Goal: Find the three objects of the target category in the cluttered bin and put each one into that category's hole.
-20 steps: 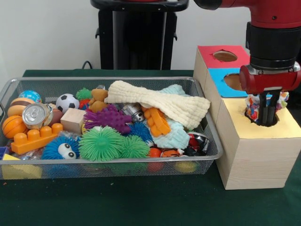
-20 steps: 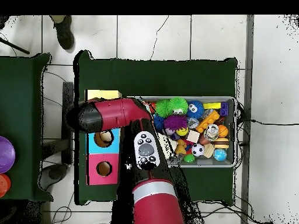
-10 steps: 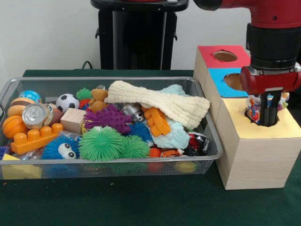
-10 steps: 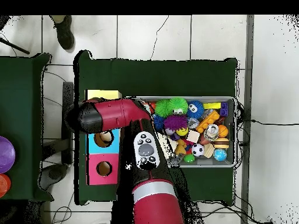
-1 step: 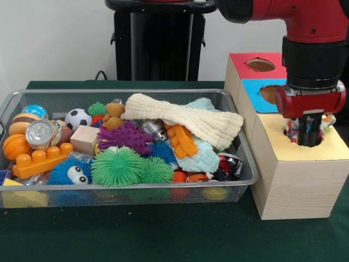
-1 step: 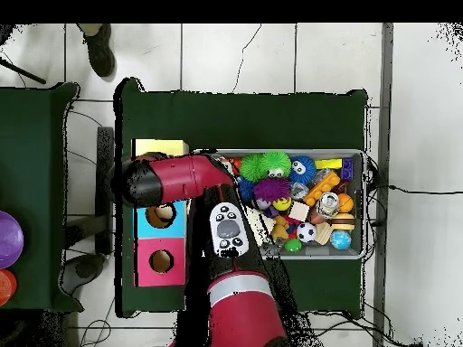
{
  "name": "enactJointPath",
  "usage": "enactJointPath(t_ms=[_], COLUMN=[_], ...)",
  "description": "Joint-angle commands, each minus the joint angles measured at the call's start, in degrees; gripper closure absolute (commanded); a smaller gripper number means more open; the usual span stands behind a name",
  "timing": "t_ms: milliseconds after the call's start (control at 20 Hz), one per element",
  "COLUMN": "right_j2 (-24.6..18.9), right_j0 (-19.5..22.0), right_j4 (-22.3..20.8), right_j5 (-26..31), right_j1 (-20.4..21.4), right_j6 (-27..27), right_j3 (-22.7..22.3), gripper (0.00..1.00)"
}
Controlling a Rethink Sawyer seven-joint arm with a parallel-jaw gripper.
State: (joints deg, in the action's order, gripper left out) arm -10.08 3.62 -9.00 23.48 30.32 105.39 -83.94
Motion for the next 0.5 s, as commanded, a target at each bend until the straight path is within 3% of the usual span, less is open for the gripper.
enactJointPath(t_ms=[50, 350, 500], right_j2=[-2.45, -1.98, -2.05], right_j0=[1.62, 1.01, 0.79], right_j4=[-3.01, -2.83, -2.43], right_j5=[-2.35, -3.05, -2.59], right_j1=[-6.62, -9.38, -7.45], right_j6=[2.48, 2.37, 2.68], right_j3=[-4.51, -2.21, -3.71], gripper=[1.0, 1.0, 1.0])
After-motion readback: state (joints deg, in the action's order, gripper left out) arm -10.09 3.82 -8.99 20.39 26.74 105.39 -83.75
